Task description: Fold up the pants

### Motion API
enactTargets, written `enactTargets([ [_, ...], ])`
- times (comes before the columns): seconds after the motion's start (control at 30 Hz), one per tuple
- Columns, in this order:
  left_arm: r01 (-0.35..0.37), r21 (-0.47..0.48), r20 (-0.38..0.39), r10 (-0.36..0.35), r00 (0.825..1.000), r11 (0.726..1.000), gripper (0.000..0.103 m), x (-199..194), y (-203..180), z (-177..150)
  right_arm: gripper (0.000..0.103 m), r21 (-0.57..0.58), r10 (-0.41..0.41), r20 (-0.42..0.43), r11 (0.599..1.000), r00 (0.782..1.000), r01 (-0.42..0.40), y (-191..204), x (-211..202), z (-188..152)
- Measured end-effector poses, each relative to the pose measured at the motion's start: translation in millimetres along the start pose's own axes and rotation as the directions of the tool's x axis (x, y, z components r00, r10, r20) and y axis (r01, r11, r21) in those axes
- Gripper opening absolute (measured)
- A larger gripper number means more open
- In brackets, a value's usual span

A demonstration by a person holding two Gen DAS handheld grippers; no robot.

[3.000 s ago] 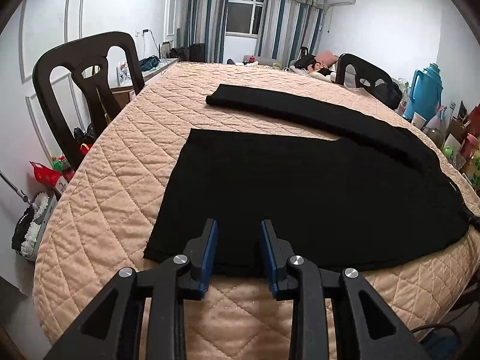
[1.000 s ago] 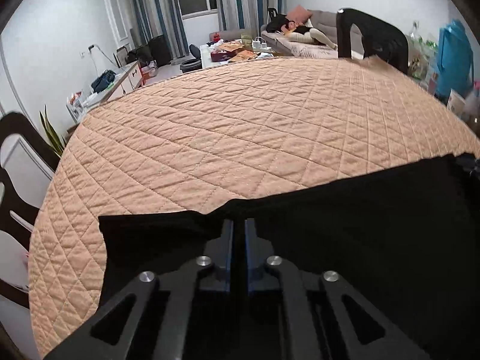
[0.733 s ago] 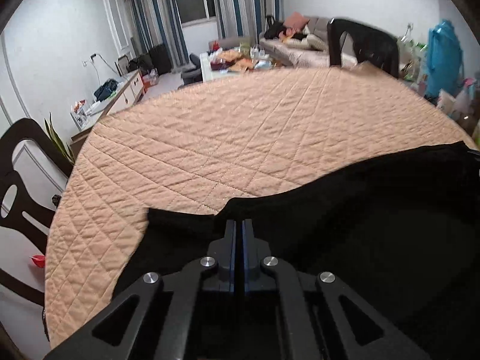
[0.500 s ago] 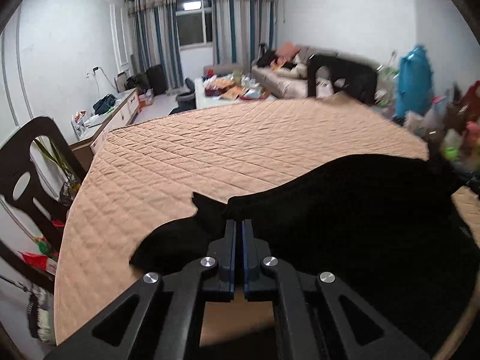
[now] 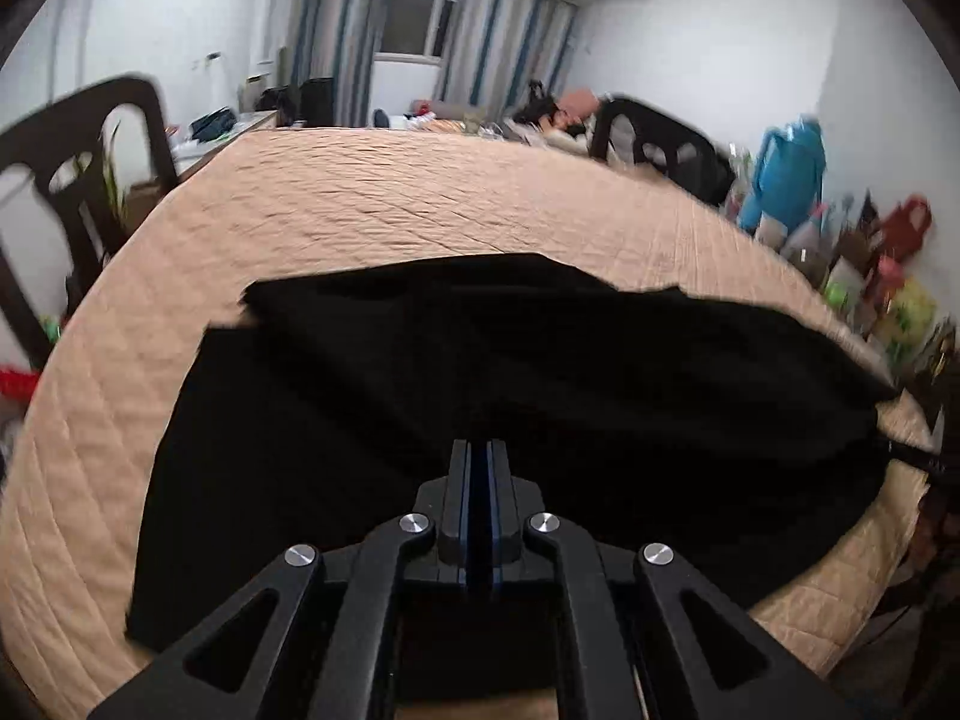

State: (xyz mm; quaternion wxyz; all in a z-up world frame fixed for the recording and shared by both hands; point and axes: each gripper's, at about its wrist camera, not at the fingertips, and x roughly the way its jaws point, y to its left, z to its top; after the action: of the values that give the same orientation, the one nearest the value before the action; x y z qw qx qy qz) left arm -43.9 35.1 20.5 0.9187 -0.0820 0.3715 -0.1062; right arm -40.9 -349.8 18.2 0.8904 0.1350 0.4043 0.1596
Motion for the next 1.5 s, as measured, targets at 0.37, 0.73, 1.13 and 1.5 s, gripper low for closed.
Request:
enactTargets([
  [0.37, 0.027, -0.219, 0.058, -0.015, 0.998, 0.975, 0.056, -17, 40, -4, 0.050, 0.142, 0.033, 0.120, 0.989, 0.992, -0.050, -20, -24, -14],
  [0.73, -0.209, 0.113, -0.082, 0.219, 0.972, 0.971, 0.066, 66, -36, 33, 0.050, 0.286, -0.053, 0.180, 0.958, 0.982, -0.001, -41, -36, -19],
  [1.13, -0.135, -0.116, 0.115, 0.148, 0.982, 0.984, 0.005, -15, 12, 11, 0.050, 0.371, -0.086, 0.244, 0.928, 0.966, -0.012, -56, -45, -24],
  [1.5, 0.020, -0.344, 0.113, 0.020, 0.993, 0.939, 0.040, -23, 65, -28, 0.050, 0.393, -0.109, 0.266, 0.919, 0.958, -0.005, -61, -43, -23],
])
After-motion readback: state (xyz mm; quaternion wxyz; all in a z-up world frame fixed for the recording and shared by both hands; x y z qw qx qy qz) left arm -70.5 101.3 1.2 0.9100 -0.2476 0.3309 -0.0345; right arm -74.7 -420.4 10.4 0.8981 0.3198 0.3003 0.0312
